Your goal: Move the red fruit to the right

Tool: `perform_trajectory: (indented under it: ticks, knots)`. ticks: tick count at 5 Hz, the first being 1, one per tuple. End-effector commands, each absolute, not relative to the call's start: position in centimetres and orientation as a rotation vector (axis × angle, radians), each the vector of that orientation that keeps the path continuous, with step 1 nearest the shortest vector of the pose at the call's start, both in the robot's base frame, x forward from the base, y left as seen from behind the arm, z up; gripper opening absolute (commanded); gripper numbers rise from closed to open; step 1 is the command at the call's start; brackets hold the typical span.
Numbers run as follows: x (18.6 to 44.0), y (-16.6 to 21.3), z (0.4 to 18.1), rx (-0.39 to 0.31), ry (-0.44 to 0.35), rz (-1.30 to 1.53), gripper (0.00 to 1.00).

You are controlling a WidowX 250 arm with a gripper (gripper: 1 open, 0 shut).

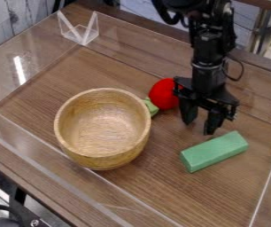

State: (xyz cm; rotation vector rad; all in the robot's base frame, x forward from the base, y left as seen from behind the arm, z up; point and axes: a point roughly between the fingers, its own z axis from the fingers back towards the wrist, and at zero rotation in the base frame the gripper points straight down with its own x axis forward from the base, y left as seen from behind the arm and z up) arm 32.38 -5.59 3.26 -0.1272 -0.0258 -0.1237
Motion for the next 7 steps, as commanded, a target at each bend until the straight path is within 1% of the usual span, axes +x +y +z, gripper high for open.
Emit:
perform_trajectory:
  ticks: [1, 3, 4, 7]
  knots:
    - [32.5, -4.5, 7.1, -0.136, -0.125, -0.108, 1.00]
    - [31.5, 0.9, 8.8, -0.109, -0.181, -0.017, 1.00]
    - [31.0, 1.2, 8.8, -0.098, -0.195, -0.015, 1.00]
    - [29.9, 0.1, 8.3, -0.080, -0.186, -0.042, 1.00]
